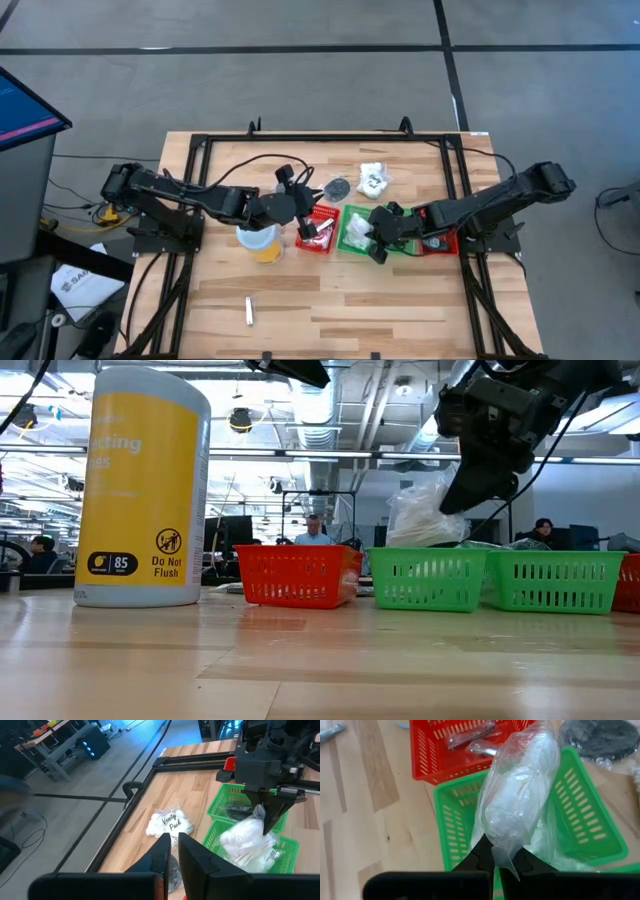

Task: Pick & Place Travel size toiletries
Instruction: Put the white cotton pack into the left green bin

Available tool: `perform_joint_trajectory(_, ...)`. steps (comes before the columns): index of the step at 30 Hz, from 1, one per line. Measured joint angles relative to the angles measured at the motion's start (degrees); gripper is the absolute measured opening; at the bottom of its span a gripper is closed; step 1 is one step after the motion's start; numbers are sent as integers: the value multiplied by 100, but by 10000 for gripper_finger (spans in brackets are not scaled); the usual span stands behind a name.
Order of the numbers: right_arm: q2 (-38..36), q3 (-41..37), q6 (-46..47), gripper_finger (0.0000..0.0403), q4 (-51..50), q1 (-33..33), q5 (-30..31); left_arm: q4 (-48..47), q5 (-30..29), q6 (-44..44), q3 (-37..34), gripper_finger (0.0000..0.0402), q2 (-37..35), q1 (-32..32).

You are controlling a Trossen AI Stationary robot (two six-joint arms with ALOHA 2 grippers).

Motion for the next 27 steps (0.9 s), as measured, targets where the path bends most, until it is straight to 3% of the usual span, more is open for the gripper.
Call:
perform_joint_trajectory(7, 0, -2, 59, 4, -24, 0, -158, 16, 0, 0, 0, 29, 0, 0)
perform_joint_trajectory(17, 0, -2, 55, 51, -6, 0, -165, 35, -2, -1, 0, 26, 0, 0)
perform_joint_trajectory(27, 0, -2, -57, 55, 7, 0, -163, 36, -4, -2, 0, 25, 0, 0)
